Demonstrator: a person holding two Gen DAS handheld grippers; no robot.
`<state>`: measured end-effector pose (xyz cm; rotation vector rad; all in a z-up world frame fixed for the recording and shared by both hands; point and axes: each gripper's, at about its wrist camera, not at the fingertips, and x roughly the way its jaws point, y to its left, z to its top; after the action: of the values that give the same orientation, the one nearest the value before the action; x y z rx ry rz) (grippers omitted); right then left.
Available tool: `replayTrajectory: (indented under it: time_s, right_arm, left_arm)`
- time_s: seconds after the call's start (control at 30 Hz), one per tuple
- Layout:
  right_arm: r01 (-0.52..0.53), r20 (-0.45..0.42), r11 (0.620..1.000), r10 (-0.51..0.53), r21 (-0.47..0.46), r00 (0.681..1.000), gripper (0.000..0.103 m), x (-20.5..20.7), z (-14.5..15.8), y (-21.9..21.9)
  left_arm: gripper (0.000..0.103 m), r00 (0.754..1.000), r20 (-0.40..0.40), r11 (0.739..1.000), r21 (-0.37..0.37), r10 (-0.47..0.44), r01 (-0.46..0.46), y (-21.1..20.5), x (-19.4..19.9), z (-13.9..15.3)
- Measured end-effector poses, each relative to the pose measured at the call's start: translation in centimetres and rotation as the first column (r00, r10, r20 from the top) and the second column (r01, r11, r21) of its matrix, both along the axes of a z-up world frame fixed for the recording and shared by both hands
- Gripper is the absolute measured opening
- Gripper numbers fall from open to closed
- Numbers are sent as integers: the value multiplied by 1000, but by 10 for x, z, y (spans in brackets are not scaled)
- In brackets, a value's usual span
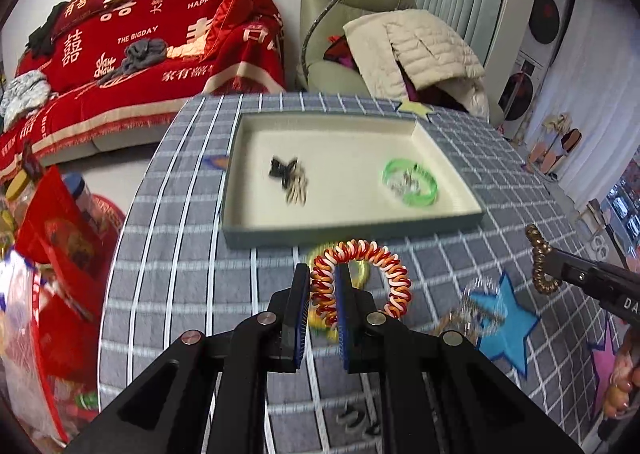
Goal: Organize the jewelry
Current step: 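Carry both bracelets over the tray and open both tools to drop them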
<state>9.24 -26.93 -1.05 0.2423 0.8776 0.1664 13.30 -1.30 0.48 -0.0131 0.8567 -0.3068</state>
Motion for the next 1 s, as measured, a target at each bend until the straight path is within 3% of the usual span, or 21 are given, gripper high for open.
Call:
replayTrajectory:
  time_s: [0.23,0.47,0.77,1.0]
  right_arm:
    - [-4,-4,1000,4,1,1000,12,61,14,-1]
    - [15,-30,1000,-15,-6,999,12,121,8,-1]
    - [72,-53,997,-74,-34,996,12,190,-22,-10]
    - [83,-80,993,-89,-78,993,12,219,-49,-9]
  left_arm:
    - [34,1000,19,1000,27,-4,4,-14,53,15]
    - [34,1000,14,999,51,-1,0,-33,104,14]
    - [34,999,-28,998,61,20,-18,-57,162,-17]
    - [34,998,-58,994,106,12,-6,-72,178,-44]
